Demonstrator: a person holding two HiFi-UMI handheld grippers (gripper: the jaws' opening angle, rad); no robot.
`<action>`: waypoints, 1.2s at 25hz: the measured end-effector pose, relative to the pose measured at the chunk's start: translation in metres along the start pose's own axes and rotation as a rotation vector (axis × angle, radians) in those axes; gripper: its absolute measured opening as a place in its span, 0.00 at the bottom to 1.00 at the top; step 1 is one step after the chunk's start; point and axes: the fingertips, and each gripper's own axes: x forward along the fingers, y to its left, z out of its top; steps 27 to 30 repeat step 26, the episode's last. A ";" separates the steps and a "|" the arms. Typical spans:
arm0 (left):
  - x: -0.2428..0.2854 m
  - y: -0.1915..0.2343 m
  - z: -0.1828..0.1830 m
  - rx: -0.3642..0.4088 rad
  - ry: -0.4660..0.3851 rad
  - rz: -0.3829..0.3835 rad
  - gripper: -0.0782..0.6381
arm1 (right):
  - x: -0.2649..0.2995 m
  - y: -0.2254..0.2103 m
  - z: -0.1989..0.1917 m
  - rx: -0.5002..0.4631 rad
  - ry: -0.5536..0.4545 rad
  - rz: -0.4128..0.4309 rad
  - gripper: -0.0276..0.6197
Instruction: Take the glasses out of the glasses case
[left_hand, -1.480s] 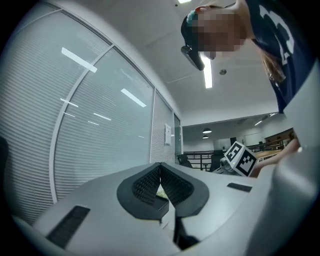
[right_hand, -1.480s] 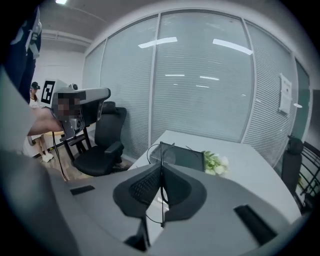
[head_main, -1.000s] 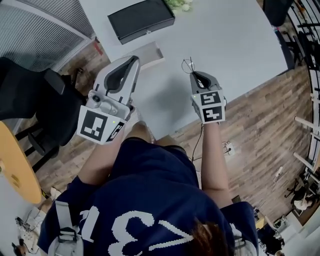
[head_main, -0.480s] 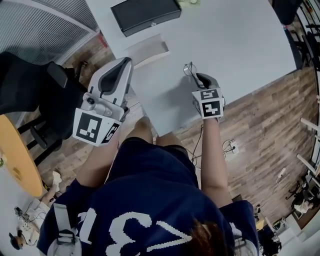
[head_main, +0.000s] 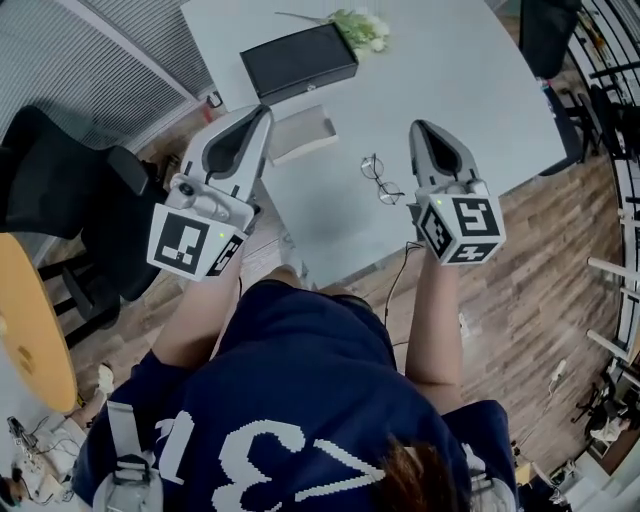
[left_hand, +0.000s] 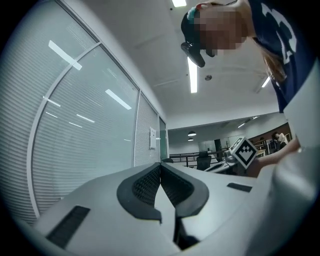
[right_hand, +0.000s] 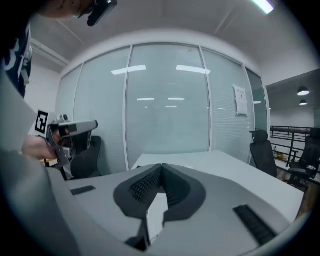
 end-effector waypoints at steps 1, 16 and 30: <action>0.000 0.001 0.006 0.003 -0.011 0.001 0.13 | -0.005 0.002 0.015 0.004 -0.037 -0.003 0.08; -0.003 0.003 0.051 0.043 -0.095 0.022 0.13 | -0.066 0.005 0.118 0.003 -0.308 -0.050 0.08; -0.028 0.019 0.044 0.034 -0.100 0.020 0.13 | -0.062 0.042 0.122 -0.041 -0.326 -0.057 0.08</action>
